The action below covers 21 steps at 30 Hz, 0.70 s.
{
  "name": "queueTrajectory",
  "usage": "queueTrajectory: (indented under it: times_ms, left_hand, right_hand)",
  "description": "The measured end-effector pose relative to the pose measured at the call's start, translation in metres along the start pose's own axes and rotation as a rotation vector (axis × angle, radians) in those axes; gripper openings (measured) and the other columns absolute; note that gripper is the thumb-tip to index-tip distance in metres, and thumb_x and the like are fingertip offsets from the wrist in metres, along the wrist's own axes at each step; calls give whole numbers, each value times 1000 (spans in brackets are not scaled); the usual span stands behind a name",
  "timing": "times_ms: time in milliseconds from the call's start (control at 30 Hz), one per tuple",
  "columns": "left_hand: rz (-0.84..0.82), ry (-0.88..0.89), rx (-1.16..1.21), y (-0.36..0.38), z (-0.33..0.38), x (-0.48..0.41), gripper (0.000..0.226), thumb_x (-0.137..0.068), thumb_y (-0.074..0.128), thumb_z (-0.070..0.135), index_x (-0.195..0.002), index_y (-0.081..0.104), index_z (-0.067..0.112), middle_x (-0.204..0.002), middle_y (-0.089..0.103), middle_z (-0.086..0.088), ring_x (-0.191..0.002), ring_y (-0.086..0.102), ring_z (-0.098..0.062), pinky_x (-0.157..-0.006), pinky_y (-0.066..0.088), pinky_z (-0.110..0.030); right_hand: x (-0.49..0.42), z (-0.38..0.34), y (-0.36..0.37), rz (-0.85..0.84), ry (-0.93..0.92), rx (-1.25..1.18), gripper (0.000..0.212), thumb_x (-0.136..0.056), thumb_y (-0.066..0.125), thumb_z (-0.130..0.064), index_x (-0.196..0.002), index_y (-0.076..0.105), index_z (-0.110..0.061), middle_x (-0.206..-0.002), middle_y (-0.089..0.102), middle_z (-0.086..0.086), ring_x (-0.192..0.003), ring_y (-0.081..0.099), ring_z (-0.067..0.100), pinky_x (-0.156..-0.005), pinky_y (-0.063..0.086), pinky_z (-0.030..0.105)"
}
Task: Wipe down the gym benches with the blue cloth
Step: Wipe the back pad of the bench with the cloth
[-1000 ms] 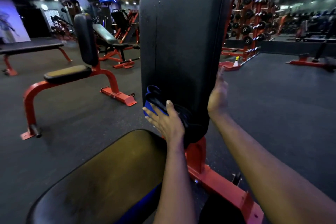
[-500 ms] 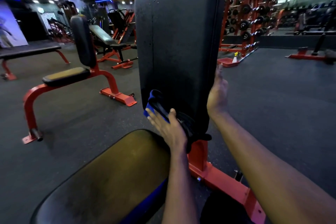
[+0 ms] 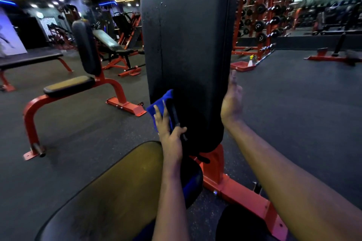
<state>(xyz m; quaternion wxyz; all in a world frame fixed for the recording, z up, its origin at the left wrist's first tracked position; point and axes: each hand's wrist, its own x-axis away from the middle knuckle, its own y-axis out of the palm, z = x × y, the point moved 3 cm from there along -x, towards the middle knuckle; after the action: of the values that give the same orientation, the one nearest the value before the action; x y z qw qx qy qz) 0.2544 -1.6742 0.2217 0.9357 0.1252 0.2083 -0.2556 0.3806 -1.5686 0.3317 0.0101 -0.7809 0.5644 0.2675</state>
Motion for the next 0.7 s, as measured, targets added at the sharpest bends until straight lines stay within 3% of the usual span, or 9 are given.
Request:
queueTrajectory:
  times_ms: [67,133,200,300,400,467,567,633,700]
  left_hand:
    - [-42,33,21,-6,4,-3,76,-68,62,35,-133,39,66,-160,15,22,-149,12,-5,-122,17,-46]
    - [-30,119,-59,1,28,-13,70,-79,61,46,-136,28,69,-163,9,18,-149,5,-3,-123,9,-41]
    - [46,156,-170,11,42,-31,68,-86,53,56,-147,22,56,-164,1,15,-149,-1,-2,-117,5,-31]
    - [198,175,-212,26,41,-24,62,-92,47,50,-151,29,40,-164,9,7,-150,6,-10,-117,14,-32]
    - [182,231,-222,47,31,36,59,-94,48,41,-151,34,33,-164,12,8,-150,9,-11,-119,16,-37]
    - [126,250,-260,57,28,62,60,-94,49,43,-151,33,32,-164,10,7,-150,8,-12,-118,15,-36]
    - [119,279,-311,58,39,45,61,-94,48,46,-151,33,32,-164,8,6,-151,4,-13,-117,14,-39]
    - [140,296,-334,55,45,30,61,-94,48,48,-151,32,34,-164,7,7,-151,2,-12,-116,14,-41]
    - [136,314,-337,57,44,31,61,-95,48,47,-152,32,32,-164,7,7,-151,2,-14,-118,17,-46]
  right_hand:
    - [0,1,-1,20,10,37,66,-93,36,-61,-69,51,-1,-58,38,4,-58,33,22,-53,25,32]
    - [-2,5,-3,29,-7,39,90,-86,35,-70,-79,50,18,-65,44,10,-60,38,23,-52,27,31]
    - [-6,9,-4,15,-47,23,101,-84,36,-75,-99,48,24,-75,58,26,-62,50,35,-54,30,29]
    - [-6,10,-3,20,-95,3,109,-80,41,-83,-104,43,23,-102,50,47,-78,59,50,-59,32,28]
    - [-5,7,-1,63,-90,7,100,-85,42,-75,-107,43,23,-109,46,46,-97,53,59,-63,45,54]
    - [-6,8,-1,78,-66,-13,97,-87,43,-72,-108,41,22,-112,48,43,-109,49,56,-75,41,67]
    - [-9,13,-1,32,-67,-7,105,-82,40,-82,-100,46,21,-96,63,38,-87,64,48,-72,44,63]
    - [-13,18,-1,26,-66,-21,108,-78,40,-87,-99,43,19,-99,54,45,-82,58,56,-69,46,56]
    - [-13,20,-2,33,-58,-34,111,-74,43,-89,-98,43,19,-104,48,46,-79,62,47,-70,41,42]
